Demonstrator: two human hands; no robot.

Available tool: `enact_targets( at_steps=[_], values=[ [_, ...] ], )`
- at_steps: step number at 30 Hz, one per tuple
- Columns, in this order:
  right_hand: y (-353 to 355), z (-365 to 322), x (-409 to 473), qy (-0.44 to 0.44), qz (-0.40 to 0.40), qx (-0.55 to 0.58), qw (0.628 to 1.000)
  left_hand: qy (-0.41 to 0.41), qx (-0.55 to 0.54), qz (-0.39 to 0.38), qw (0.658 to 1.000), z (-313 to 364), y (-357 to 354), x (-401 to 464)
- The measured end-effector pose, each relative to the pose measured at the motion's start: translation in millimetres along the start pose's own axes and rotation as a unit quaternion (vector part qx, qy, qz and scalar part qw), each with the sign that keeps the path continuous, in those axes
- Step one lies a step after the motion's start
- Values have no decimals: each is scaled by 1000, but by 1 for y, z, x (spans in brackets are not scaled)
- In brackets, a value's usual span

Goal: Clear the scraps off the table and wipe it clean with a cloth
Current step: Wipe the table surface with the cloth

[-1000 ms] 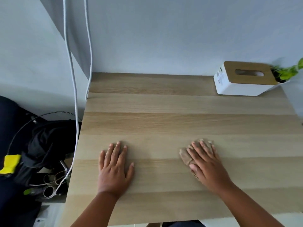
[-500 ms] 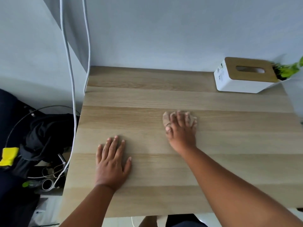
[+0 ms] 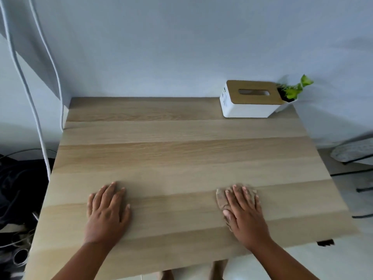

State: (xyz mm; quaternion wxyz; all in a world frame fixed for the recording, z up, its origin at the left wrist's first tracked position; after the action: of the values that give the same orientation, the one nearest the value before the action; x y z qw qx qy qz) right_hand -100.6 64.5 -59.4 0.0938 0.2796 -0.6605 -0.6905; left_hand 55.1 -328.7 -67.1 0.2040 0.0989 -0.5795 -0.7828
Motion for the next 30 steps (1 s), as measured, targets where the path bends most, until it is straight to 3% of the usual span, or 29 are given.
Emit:
enact_targets(
  at_steps=[2, 5, 9, 12, 18, 30],
  values=[
    [9, 17, 25, -71, 2, 15, 997, -42, -9, -21, 999, 37, -10, -7],
    [8, 8, 57, -86, -14, 35, 996, -88, -13, -57, 994, 101, -30, -22],
    [6, -13, 51, 5, -4, 39, 999, -136, -12, -87, 987, 171, -54, -32],
    [-4, -15, 17, 113, 8, 47, 992, -123, 0, -101, 987, 206, -66, -30],
    [-22, 61, -48, 223, 27, 14, 974, -77, 8, -106, 991, 258, -81, -17],
    [-25, 268, -79, 87, 32, 30, 995, -75, 34, -86, 993, 336, -103, -32]
  ],
)
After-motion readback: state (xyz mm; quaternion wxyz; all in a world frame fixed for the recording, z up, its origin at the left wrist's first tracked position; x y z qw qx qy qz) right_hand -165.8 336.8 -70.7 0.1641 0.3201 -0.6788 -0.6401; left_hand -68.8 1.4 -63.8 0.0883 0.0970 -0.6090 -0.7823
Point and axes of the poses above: each hand's wrist, its own x-axis towards the middle knuckle, its own y-axis out of the back of the hand, z = x × y, the point moved 6 cm from there along x, towards the middle knuckle, and after that the axes turned 1 degree about y, right-handed, at the moved point
